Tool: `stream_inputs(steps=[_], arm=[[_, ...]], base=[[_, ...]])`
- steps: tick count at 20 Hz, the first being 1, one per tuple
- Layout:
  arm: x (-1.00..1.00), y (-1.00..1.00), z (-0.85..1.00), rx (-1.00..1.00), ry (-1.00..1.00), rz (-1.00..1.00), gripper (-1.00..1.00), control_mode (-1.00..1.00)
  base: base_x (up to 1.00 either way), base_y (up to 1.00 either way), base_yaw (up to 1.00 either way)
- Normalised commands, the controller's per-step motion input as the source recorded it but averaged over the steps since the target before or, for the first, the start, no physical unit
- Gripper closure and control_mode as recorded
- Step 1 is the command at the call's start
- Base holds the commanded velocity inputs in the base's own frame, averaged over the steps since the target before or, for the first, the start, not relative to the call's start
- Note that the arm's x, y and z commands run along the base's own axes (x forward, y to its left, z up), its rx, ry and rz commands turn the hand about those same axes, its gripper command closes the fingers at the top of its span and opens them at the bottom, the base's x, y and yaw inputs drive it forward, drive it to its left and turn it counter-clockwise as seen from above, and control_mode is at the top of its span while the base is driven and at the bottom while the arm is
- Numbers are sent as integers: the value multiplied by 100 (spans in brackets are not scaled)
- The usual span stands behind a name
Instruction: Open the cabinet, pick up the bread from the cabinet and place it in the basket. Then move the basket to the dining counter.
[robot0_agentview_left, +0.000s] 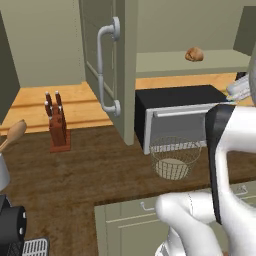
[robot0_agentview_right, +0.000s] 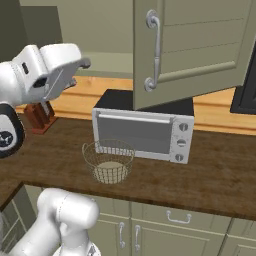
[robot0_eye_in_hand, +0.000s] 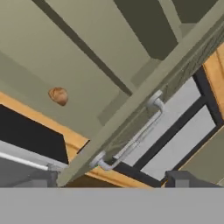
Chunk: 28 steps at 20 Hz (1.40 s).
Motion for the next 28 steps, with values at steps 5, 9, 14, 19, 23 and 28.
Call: stream_inputs(steps=[5, 9, 14, 19, 23, 28], arm=[[100, 25, -8, -13, 41, -14, -100, -100], [100, -55, -30, 0, 34, -29, -100, -100], [76, -90, -26, 0, 19, -39, -100, -100], [-11, -92, -17, 4, 0, -40, -100, -100], [-73, -94, -1, 16, -15, -31, -100, -100], [-10, -100, -5, 13, -11, -30, -100, -100]], base=[[0, 0, 0], [0, 0, 0], [0, 0, 0], [0, 0, 0], [0, 0, 0], [0, 0, 0]])
